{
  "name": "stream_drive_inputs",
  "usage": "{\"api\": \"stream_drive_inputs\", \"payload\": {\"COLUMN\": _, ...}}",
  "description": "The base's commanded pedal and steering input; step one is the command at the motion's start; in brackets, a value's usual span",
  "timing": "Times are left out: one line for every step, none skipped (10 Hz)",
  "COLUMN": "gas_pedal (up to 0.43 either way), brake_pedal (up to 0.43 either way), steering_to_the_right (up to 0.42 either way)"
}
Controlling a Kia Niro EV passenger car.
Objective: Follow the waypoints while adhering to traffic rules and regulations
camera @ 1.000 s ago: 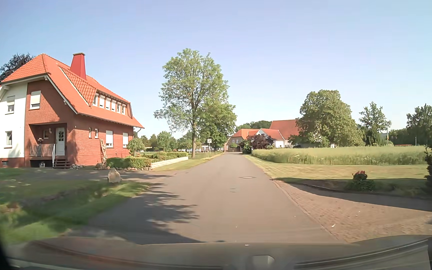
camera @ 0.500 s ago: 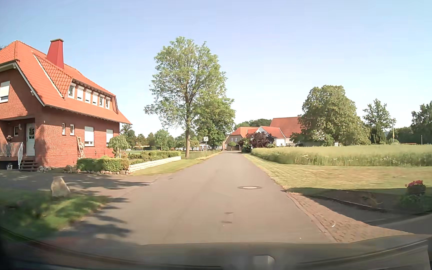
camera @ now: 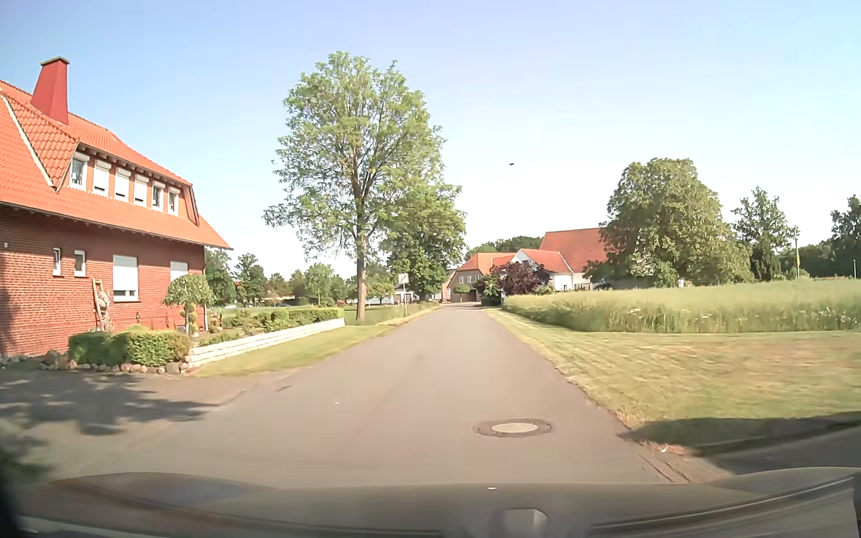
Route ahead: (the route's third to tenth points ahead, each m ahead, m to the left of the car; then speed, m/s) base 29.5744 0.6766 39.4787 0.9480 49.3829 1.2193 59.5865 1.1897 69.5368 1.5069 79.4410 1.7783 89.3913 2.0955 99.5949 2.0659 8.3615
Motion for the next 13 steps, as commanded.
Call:
{"api": "stream_drive_inputs", "payload": {"gas_pedal": 0.157, "brake_pedal": 0.006, "steering_to_the_right": 0.002}}
{"api": "stream_drive_inputs", "payload": {"gas_pedal": 0.15, "brake_pedal": 0.006, "steering_to_the_right": 0.002}}
{"api": "stream_drive_inputs", "payload": {"gas_pedal": 0.098, "brake_pedal": 0.006, "steering_to_the_right": 0.002}}
{"api": "stream_drive_inputs", "payload": {"gas_pedal": 0.098, "brake_pedal": 0.006, "steering_to_the_right": 0.003}}
{"api": "stream_drive_inputs", "payload": {"gas_pedal": 0.098, "brake_pedal": 0.006, "steering_to_the_right": 0.002}}
{"api": "stream_drive_inputs", "payload": {"gas_pedal": 0.098, "brake_pedal": 0.006, "steering_to_the_right": 0.002}}
{"api": "stream_drive_inputs", "payload": {"gas_pedal": 0.098, "brake_pedal": 0.006, "steering_to_the_right": 0.0}}
{"api": "stream_drive_inputs", "payload": {"gas_pedal": 0.098, "brake_pedal": 0.006, "steering_to_the_right": -0.005}}
{"api": "stream_drive_inputs", "payload": {"gas_pedal": 0.118, "brake_pedal": 0.006, "steering_to_the_right": -0.01}}
{"api": "stream_drive_inputs", "payload": {"gas_pedal": 0.13, "brake_pedal": 0.006, "steering_to_the_right": -0.003}}
{"api": "stream_drive_inputs", "payload": {"gas_pedal": 0.13, "brake_pedal": 0.006, "steering_to_the_right": 0.004}}
{"api": "stream_drive_inputs", "payload": {"gas_pedal": 0.118, "brake_pedal": 0.006, "steering_to_the_right": 0.005}}
{"api": "stream_drive_inputs", "payload": {"gas_pedal": 0.118, "brake_pedal": 0.006, "steering_to_the_right": 0.004}}
